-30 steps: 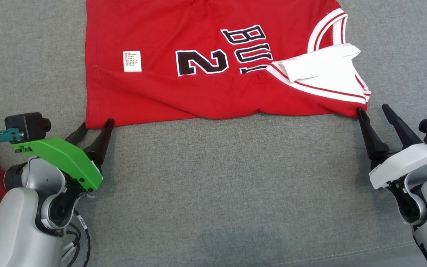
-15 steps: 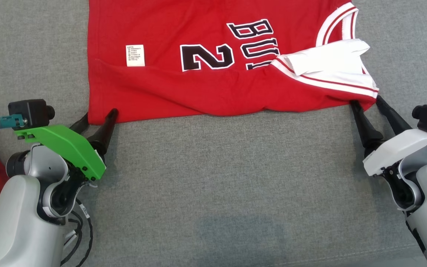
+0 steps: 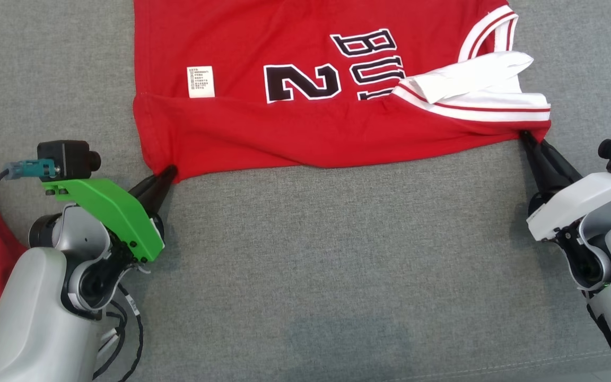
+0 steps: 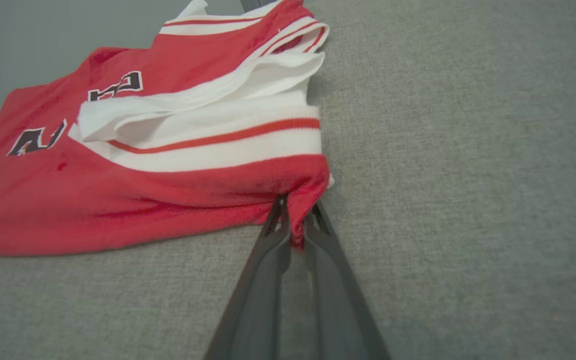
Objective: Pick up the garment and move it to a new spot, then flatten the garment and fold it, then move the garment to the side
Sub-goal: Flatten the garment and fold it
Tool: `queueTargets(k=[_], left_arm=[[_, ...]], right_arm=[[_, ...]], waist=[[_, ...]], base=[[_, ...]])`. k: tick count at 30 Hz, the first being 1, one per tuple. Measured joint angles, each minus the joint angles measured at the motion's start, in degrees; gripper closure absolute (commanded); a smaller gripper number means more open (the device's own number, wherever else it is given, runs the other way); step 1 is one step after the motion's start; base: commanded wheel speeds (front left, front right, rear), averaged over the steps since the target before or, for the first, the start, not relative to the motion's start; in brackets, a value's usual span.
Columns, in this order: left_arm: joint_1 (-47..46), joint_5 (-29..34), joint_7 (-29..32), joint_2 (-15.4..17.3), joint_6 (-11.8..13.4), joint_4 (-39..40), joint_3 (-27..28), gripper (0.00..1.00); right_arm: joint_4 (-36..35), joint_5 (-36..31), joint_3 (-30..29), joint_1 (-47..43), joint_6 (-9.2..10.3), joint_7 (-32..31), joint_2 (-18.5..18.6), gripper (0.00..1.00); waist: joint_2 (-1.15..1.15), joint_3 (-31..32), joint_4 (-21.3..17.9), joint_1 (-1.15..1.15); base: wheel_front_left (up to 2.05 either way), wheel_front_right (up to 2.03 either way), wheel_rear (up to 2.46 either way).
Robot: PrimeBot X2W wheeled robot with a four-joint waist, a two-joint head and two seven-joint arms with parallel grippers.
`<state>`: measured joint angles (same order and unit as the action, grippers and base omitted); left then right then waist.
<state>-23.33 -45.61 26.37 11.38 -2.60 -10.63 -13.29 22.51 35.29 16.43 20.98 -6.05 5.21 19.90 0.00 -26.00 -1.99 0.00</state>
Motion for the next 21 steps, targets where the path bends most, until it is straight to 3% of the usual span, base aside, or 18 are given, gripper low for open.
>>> queueTargets(k=[8, 21], left_arm=[[4.15, -3.38, 1.03, 0.45, -1.55, 0.82, 1.23, 1.0], [17.24, -7.86, 3.93, 3.54, -2.69, 9.94, 2.45, 1.0]], right_arm=[[-0.27, 2.37, -0.94, -2.62, -0.51, -0.48, 2.3, 1.0], [-8.47, 9.23, -3.34, -19.83, -1.01, -3.37, 5.14, 1.0]], waist=[[0.0, 2.32, 0.45, 0.0], [0.0, 8.8, 0.48, 0.0]], base=[[0.0, 0.0, 0.0], [0.0, 0.0, 0.0]])
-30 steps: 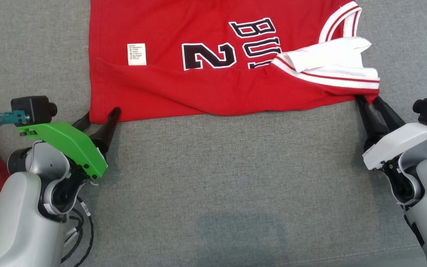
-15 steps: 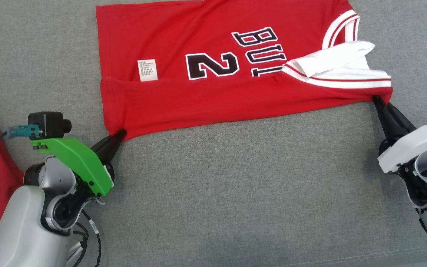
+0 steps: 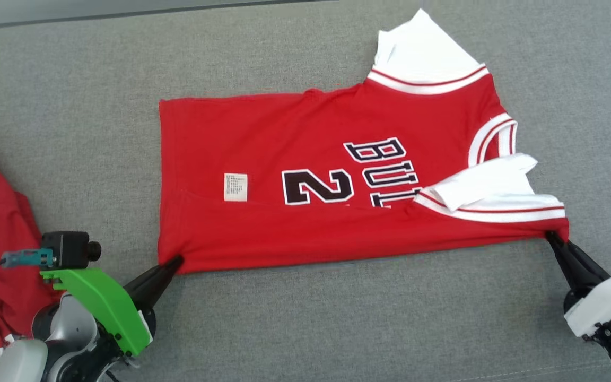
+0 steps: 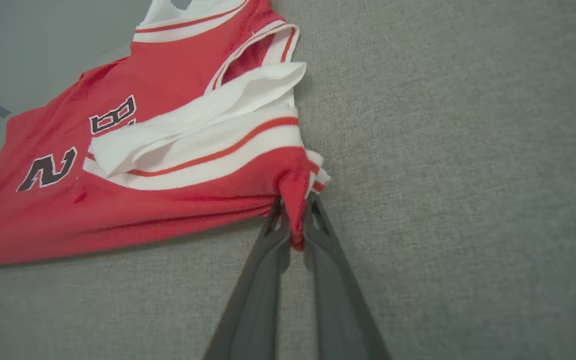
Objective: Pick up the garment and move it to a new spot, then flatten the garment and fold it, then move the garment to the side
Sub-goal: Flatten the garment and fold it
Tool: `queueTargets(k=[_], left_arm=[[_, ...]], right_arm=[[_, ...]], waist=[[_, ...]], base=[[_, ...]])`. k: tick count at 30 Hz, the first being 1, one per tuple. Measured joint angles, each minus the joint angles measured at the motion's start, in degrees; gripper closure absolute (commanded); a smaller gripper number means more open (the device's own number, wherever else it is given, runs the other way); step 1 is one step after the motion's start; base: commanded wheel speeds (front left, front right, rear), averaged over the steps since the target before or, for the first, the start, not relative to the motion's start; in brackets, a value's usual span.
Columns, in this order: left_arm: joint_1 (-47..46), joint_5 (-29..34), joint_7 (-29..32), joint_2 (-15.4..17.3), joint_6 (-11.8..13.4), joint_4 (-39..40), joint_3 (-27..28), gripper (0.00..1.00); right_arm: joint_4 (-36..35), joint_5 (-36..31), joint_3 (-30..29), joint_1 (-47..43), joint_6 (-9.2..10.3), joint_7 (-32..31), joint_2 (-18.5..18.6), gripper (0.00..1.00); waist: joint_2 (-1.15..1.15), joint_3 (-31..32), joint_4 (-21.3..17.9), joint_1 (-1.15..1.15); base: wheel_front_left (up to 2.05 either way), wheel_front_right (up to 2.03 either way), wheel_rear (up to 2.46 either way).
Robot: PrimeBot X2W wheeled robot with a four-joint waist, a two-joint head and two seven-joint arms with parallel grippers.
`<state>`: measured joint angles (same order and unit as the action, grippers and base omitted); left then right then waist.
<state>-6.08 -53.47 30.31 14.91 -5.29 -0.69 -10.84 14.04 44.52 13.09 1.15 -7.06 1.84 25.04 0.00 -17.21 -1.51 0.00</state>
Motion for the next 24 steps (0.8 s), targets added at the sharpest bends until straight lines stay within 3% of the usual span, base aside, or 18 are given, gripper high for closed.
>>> queueTargets(k=[8, 16, 24], left_arm=[[7.53, -2.99, 2.0, 3.07, 0.59, 10.65, 3.39, 1.0], [16.62, -6.02, 3.53, 2.12, 2.91, 13.62, 3.19, 1.0], [17.89, -5.83, 3.64, 0.55, 4.37, 14.3, 2.3, 1.0]], right_arm=[[-9.81, 2.8, -3.72, -8.32, 0.79, -0.82, 2.37, 1.0], [-14.18, 5.53, -4.1, -16.19, 2.74, -2.41, 1.96, 1.0], [-15.14, 5.76, -3.26, -17.4, 4.16, -4.48, 2.14, 1.0]], waist=[[0.0, 2.57, -2.0, 0.0], [0.0, 2.12, -3.63, 0.0], [0.0, 0.29, -3.53, 0.0]], base=[[0.0, 0.0, 0.0], [0.0, 0.0, 0.0], [0.0, 0.0, 0.0]])
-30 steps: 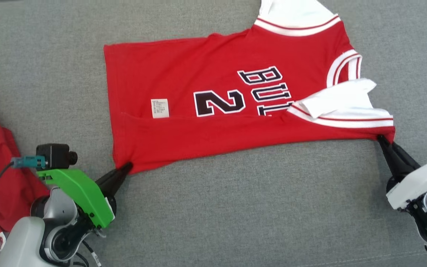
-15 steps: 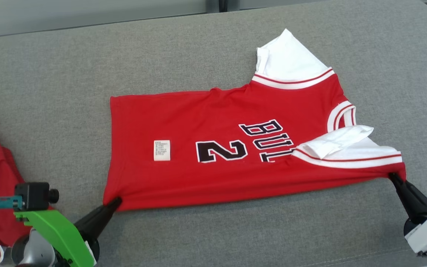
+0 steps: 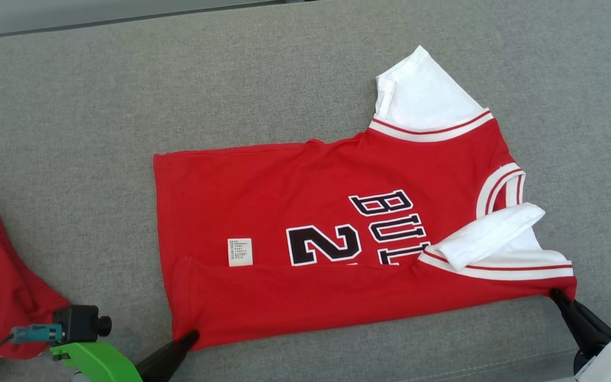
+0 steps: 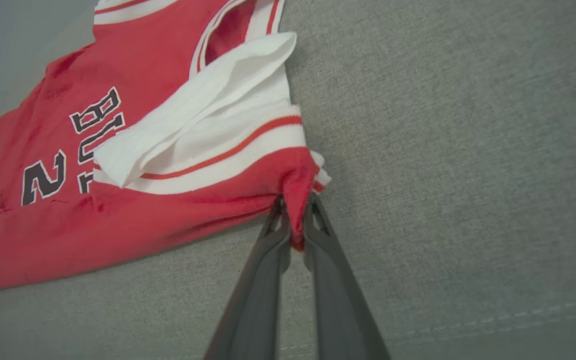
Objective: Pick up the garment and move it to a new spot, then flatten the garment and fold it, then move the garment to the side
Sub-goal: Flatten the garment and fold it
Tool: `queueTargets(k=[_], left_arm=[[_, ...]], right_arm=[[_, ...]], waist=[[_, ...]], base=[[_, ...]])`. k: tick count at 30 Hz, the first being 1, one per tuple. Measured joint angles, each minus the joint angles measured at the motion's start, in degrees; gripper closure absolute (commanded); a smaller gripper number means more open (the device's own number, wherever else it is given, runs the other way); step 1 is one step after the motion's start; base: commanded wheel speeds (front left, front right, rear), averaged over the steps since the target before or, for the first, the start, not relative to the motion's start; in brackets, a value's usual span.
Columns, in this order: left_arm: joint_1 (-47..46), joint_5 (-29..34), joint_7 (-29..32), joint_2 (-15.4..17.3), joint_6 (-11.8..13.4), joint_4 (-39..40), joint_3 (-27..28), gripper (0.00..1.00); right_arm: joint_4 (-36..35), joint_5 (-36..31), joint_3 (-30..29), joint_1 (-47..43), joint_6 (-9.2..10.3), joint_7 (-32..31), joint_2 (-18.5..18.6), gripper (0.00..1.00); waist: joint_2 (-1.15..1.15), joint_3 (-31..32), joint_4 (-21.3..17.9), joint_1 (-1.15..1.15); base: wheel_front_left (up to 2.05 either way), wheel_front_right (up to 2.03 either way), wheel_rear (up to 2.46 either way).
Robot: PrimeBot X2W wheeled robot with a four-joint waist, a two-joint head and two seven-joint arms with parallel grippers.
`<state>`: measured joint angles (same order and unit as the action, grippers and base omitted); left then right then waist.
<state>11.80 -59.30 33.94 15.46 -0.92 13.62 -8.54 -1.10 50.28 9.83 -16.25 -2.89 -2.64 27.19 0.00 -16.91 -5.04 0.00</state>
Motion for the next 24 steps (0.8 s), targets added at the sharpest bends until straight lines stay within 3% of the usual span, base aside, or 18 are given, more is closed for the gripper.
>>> queueTargets(k=[2, 3, 4, 5, 6, 13, 18, 20, 24], left_arm=[[0.0, 0.14, -0.03, -0.05, 0.24, 0.02, -0.63, 1.0], [0.01, 0.46, -0.21, -0.05, 0.55, 0.03, -0.59, 0.85], [0.0, 0.8, -0.21, -0.07, 0.76, 0.07, -0.57, 0.64], [0.01, 0.86, -0.21, -0.13, 1.03, 0.07, -0.59, 0.3], [0.01, 0.87, -0.2, -0.13, 1.03, 0.08, -0.8, 0.0], [-0.04, 4.61, -0.79, 0.65, 2.4, 1.0, -0.62, 0.0], [-0.46, 10.66, -3.07, 4.54, 3.54, 2.71, 2.33, 0.0], [-2.16, 13.16, -3.85, 6.1, 3.64, 3.76, 3.08, 0.0], [-8.98, 14.62, -3.66, 6.23, 3.37, 5.89, 1.07, 0.0]], right_arm=[[-0.19, -0.82, 0.73, 0.01, 0.49, -0.55, 0.18, 0.96], [-0.3, -1.26, 1.23, 0.05, 0.55, -1.02, 0.4, 0.65], [-0.26, -2.55, 1.76, 0.24, 0.9, -1.04, 0.85, 0.18], [-0.2, -4.41, 2.47, 0.32, 1.44, -1.67, 1.81, 0.0], [-0.04, -5.91, 2.9, 0.51, 1.6, -2.24, 2.82, 0.0], [-1.87, -6.99, 2.53, 1.8, 2.55, -2.54, 3.53, 0.0], [-5.75, -7.93, -0.22, 3.38, 3.54, -2.16, 5.38, 0.0], [-7.93, -8.71, -1.91, 5.89, 4.09, -1.71, 6.37, 0.0], [-10.58, -9.99, -3.55, 11.14, 4.59, -2.1, 9.24, 0.0]], waist=[[0.0, -0.48, 0.18, 0.0], [0.0, -0.73, 0.23, 0.0], [0.0, -1.0, 0.26, 0.0], [0.0, -1.27, 0.28, 0.0], [0.0, -1.55, 0.29, 0.0], [0.0, -3.37, 0.7, 0.0], [0.0, -4.58, 0.94, 0.0], [0.0, -5.26, 1.07, 0.0], [0.0, -6.88, 1.54, 0.0]], base=[[0.0, 0.0, 0.0], [0.0, 0.0, 0.0], [0.0, 0.0, 0.0], [0.0, 0.0, 0.0], [0.0, 0.0, 0.0], [0.0, 0.0, 0.0], [0.0, 0.0, 0.0], [0.0, 0.0, 0.0], [0.0, 0.0, 0.0]])
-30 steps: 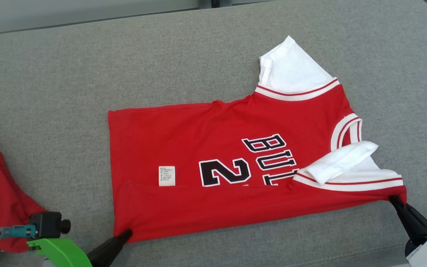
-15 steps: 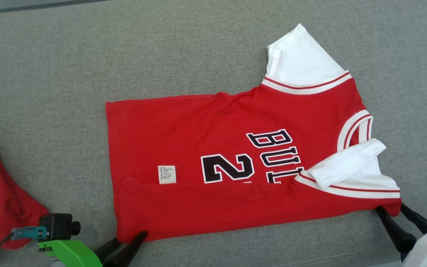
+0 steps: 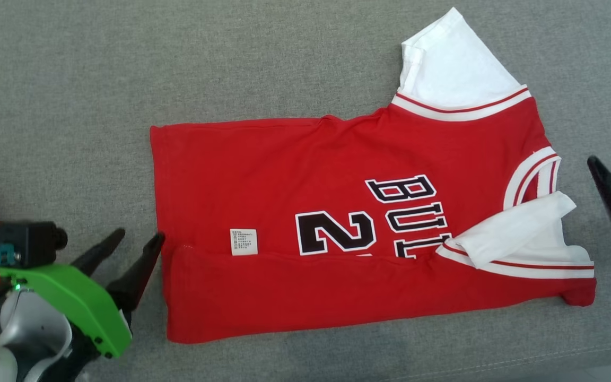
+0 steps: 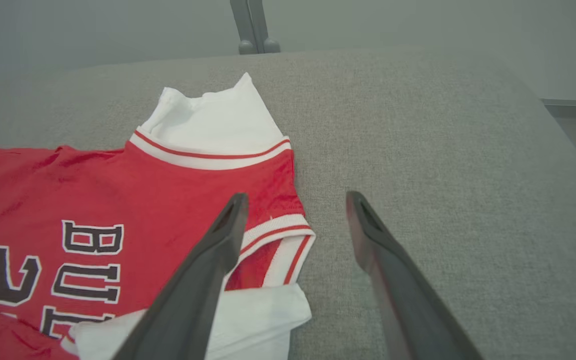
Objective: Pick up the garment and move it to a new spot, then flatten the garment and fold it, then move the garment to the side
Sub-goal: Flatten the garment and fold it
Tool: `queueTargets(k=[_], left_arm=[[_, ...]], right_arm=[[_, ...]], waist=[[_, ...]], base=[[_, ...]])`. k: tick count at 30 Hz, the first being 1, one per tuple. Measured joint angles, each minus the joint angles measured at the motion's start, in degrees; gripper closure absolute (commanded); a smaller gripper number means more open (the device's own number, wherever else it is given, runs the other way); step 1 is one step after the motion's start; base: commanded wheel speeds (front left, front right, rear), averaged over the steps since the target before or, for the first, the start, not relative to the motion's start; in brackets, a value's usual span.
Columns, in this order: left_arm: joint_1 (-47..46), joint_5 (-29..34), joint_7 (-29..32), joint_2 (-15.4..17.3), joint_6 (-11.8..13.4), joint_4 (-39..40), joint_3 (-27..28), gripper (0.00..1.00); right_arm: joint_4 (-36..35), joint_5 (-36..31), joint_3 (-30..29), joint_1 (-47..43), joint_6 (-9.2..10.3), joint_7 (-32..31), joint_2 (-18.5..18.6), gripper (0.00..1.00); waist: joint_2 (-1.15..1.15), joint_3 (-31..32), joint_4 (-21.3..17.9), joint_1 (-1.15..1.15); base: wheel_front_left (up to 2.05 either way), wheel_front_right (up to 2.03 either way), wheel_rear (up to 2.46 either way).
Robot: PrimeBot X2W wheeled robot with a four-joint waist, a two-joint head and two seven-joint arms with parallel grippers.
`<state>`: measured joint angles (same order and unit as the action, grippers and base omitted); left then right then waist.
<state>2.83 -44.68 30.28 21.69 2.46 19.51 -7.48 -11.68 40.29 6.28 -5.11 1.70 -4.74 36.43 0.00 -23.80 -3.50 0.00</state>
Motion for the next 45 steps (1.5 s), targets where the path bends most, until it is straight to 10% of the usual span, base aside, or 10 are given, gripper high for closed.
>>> queueTargets(k=[12, 32, 33, 35, 37, 38, 45], left_arm=[[-22.73, 3.7, 0.76, -4.41, -0.97, -8.39, -6.94, 0.0], [-35.6, 5.19, -1.6, -10.85, -5.6, -23.38, -12.14, 0.0], [-35.87, 5.16, -1.62, -11.14, -5.84, -23.92, -12.38, 0.05], [-36.32, 5.05, -1.66, -11.54, -6.12, -24.76, -12.72, 0.55], [-36.82, 5.02, -1.69, -11.74, -6.57, -25.47, -13.07, 0.73], [-37.01, 5.03, -1.92, -11.81, -6.84, -25.83, -13.18, 1.0], [-37.89, 5.02, -2.46, -13.28, -7.58, -27.52, -15.15, 1.0]], right_arm=[[-0.75, -3.6, 2.56, 24.05, 0.09, -4.16, 0.99, 0.0], [12.27, -7.95, 9.57, 34.28, -1.29, -5.72, -2.93, 0.0], [12.65, -8.15, 9.81, 34.64, -1.66, -5.72, -3.27, 0.0], [13.45, -8.18, 10.43, 35.35, -1.78, -5.71, -3.93, 0.0], [14.29, -8.32, 10.84, 35.91, -2.16, -5.71, -4.21, 0.0], [14.77, -8.54, 11.04, 36.26, -2.21, -5.71, -4.22, 0.0], [18.42, -8.83, 11.37, 38.95, -2.34, -6.35, -4.5, 0.0]], waist=[[0.0, -7.05, 2.83, 0.01], [0.0, -10.51, 6.76, 0.01], [0.0, -10.42, 6.82, 0.01], [0.0, -10.22, 6.95, 0.01], [0.0, -10.05, 7.1, 0.01], [0.0, -9.98, 7.18, 0.01], [0.0, -9.81, 8.03, 0.01]], base=[[0.0, 0.0, 0.0], [0.0, 0.0, 0.0], [0.0, 0.0, 0.0], [0.0, 0.0, 0.0], [0.0, 0.0, 0.0], [0.0, 0.0, 0.0], [0.0, 0.0, 0.0]])
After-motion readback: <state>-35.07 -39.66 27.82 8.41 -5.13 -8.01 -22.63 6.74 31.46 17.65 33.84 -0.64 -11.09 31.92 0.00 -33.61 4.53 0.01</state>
